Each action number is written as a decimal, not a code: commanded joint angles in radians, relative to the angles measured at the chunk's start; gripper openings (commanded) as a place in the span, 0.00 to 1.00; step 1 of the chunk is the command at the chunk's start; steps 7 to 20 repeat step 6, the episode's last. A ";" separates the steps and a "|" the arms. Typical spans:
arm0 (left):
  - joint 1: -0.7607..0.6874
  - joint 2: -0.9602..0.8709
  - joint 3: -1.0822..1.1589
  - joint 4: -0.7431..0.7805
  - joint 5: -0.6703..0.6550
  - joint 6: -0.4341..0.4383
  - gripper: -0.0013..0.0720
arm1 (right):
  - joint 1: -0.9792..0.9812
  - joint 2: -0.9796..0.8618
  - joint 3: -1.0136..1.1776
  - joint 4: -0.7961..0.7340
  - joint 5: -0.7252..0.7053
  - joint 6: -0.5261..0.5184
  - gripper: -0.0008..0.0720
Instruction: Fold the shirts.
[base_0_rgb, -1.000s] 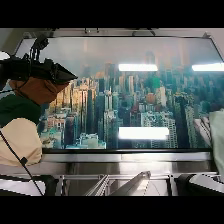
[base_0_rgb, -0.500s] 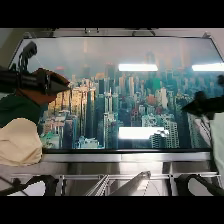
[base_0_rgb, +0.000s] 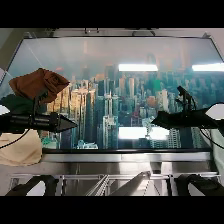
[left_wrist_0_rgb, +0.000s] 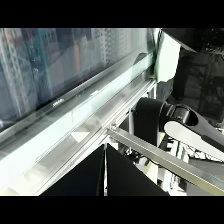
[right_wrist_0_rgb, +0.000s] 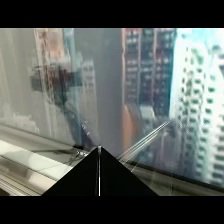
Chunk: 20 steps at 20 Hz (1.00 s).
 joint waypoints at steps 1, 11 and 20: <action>0.001 0.023 -0.046 0.000 0.009 -0.001 0.02 | 0.018 0.003 -0.009 0.008 -0.017 0.001 0.04; 0.001 0.023 -0.046 -0.016 0.008 -0.002 0.02 | 0.018 0.003 -0.009 0.008 -0.017 0.001 0.04; 0.001 0.023 -0.046 -0.016 0.008 -0.002 0.02 | 0.018 0.003 -0.009 0.008 -0.017 0.001 0.04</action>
